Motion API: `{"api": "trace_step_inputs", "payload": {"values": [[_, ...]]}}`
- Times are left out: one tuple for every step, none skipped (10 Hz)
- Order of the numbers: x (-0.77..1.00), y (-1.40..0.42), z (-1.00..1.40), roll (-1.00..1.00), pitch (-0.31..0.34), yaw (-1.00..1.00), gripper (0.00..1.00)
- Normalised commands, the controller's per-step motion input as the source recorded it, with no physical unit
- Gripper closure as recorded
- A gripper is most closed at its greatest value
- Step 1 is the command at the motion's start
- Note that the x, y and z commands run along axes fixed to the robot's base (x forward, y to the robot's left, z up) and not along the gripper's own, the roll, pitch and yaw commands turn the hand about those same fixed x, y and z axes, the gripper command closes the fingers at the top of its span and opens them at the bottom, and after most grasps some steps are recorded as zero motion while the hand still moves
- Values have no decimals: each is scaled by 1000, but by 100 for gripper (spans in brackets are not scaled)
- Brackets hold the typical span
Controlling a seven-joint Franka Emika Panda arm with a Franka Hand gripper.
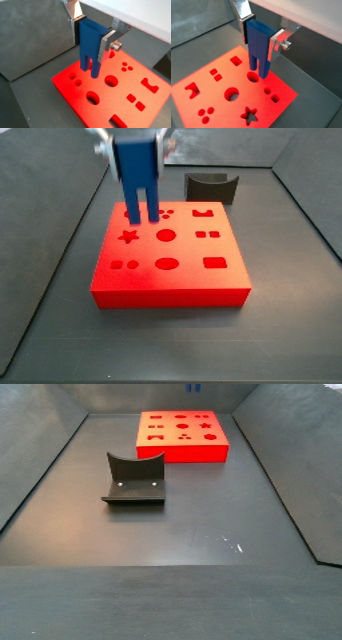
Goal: Insert the square-circle object.
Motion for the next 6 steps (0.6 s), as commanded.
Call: {"api": "trace_step_inputs", "payload": {"values": [[-131, -237, -646, 287, 66, 77, 100], [-89, -203, -700, 223, 37, 17, 100], [-43, -66, -654, 140, 6, -57, 100], [0, 0, -563, 79, 17, -251, 100], [-40, 0, -497, 9, 0, -251, 100], [-140, 49, -357, -14, 0, -206, 100]]}}
